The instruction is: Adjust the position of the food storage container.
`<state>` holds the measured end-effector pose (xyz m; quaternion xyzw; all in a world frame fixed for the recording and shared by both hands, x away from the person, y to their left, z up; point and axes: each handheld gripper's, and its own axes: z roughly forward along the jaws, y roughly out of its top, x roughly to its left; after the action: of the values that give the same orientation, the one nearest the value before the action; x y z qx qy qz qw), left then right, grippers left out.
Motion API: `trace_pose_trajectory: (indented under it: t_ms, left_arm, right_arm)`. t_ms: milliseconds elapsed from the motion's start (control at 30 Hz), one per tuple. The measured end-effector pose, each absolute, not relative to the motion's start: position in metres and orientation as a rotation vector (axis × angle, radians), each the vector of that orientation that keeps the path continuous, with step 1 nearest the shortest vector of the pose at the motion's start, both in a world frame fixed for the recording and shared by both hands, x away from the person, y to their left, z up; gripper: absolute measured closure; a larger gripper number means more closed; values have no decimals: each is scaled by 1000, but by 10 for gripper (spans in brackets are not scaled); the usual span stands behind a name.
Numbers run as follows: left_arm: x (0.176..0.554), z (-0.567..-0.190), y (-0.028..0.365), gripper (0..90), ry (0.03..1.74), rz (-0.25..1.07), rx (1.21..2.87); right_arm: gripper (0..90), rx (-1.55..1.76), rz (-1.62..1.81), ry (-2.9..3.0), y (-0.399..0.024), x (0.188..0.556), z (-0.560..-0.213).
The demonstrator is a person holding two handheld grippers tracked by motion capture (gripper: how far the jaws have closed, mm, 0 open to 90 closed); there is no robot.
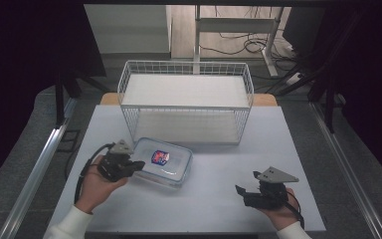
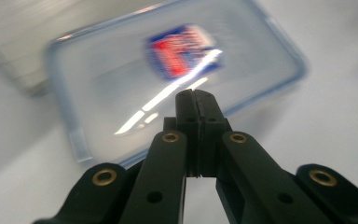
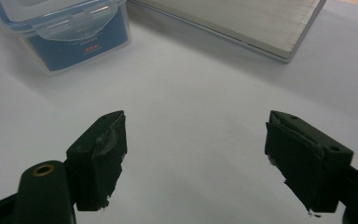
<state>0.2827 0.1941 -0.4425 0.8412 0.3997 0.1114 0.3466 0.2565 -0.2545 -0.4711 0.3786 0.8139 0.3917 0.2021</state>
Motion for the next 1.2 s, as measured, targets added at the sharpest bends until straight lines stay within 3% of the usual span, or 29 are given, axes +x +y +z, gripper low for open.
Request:
trace_pose_trajectory:
  t_ms: [333,800,1200]
  left_arm:
    - [305,-452,231,900,1168,353,2153]
    - [345,-484,237,900,1241,312,2199]
    - [345,-490,238,900,1262,273,2179]
  right_arm:
    - [211,1062,1086,2278,-254,258,-473]
    - [212,1074,1077,2274,-255,259,-474]
    - [213,1074,1068,2274,-254,258,-473]
